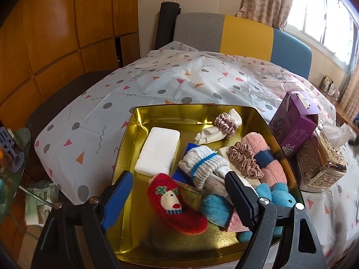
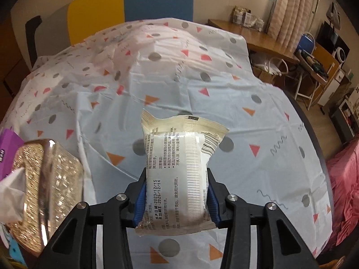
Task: Organize soft objects
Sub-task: 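Lift the wipes packet with the right gripper toward the gold tray, then lower the wipes packet into the gold tray and open the right gripper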
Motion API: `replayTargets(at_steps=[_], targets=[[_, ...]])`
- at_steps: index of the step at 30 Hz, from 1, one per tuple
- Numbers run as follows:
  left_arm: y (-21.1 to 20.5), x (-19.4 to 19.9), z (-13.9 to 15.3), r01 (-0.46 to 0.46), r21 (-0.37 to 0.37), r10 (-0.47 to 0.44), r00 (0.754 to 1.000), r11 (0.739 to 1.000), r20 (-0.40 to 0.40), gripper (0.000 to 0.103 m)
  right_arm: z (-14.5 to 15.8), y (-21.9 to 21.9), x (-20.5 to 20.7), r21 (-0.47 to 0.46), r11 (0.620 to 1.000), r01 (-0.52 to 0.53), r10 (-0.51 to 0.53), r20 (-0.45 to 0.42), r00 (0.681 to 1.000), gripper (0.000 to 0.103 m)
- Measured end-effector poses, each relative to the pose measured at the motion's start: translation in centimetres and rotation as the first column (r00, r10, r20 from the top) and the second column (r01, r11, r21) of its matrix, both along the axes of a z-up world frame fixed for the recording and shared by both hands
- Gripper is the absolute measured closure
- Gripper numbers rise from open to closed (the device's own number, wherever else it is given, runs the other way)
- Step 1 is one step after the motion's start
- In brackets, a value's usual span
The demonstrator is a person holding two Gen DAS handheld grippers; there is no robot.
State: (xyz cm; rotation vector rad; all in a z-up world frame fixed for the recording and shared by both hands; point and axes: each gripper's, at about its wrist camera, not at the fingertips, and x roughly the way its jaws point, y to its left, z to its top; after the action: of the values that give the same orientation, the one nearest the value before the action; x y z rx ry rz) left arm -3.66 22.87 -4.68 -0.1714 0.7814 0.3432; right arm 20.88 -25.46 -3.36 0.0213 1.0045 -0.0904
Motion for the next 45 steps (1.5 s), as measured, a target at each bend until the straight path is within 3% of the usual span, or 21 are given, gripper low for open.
replayTargets(at_steps=[4, 8, 12, 16, 22, 25, 29, 36, 42, 45], targets=[[0.1, -0.2, 0.2, -0.004, 0.006, 0.004, 1.0, 1.0, 0.006, 0.019, 5.1, 3.4, 1.1, -0.013, 0.996, -0.085, 0.086, 0.1, 0.991, 0.058], [0.2, -0.3, 0.3, -0.009, 0.005, 0.009, 1.0, 1.0, 0.012, 0.019, 9.8, 8.6, 0.8, -0.049, 0.977, -0.207, 0.213, 0.187, 0.959, 0.058], [0.5, -0.4, 0.3, -0.017, 0.004, 0.017, 1.0, 1.0, 0.014, 0.019, 12.9, 14.8, -1.0, -0.071, 0.93, -0.362, 0.368, 0.247, 0.897, 0.058], [0.6, -0.5, 0.3, -0.023, 0.006, 0.023, 1.0, 1.0, 0.015, 0.019, 13.9, 21.5, -4.0, -0.069, 0.844, -0.532, 0.53, 0.261, 0.807, 0.058], [1.5, -0.9, 0.0, -0.044, -0.007, 0.044, 0.999, 0.999, 0.015, 0.019, 10.3, 30.5, -8.1, -0.003, 0.692, -0.722, 0.712, 0.169, 0.682, 0.058], [2.2, -1.3, -0.2, -0.068, -0.01, 0.068, 0.998, 0.998, 0.017, 0.019, 6.6, 34.1, -8.7, 0.038, 0.654, -0.756, 0.751, 0.087, 0.654, 0.058], [3.3, -1.8, -0.6, -0.104, -0.024, 0.104, 0.995, 0.994, 0.011, 0.019, 1.0, 37.7, -8.4, 0.095, 0.658, -0.747, 0.751, -0.012, 0.66, 0.058], [3.9, -1.9, -0.7, -0.126, -0.02, 0.126, 0.992, 0.992, 0.012, 0.017, -5.2, 41.8, -7.6, 0.056, 0.694, -0.718, 0.719, -0.106, 0.687, 0.058], [3.7, -1.7, -0.2, -0.126, -0.011, 0.126, 0.992, 0.992, 0.024, 0.012, -6.3, 42.9, -8.0, 0.073, 0.667, -0.741, 0.744, -0.103, 0.66, 0.055], [3.5, -1.7, 0.0, -0.127, -0.006, 0.127, 0.991, 0.992, 0.027, 0.01, -6.1, 42.5, -8.3, 0.096, 0.669, -0.737, 0.744, -0.084, 0.663, 0.052]])
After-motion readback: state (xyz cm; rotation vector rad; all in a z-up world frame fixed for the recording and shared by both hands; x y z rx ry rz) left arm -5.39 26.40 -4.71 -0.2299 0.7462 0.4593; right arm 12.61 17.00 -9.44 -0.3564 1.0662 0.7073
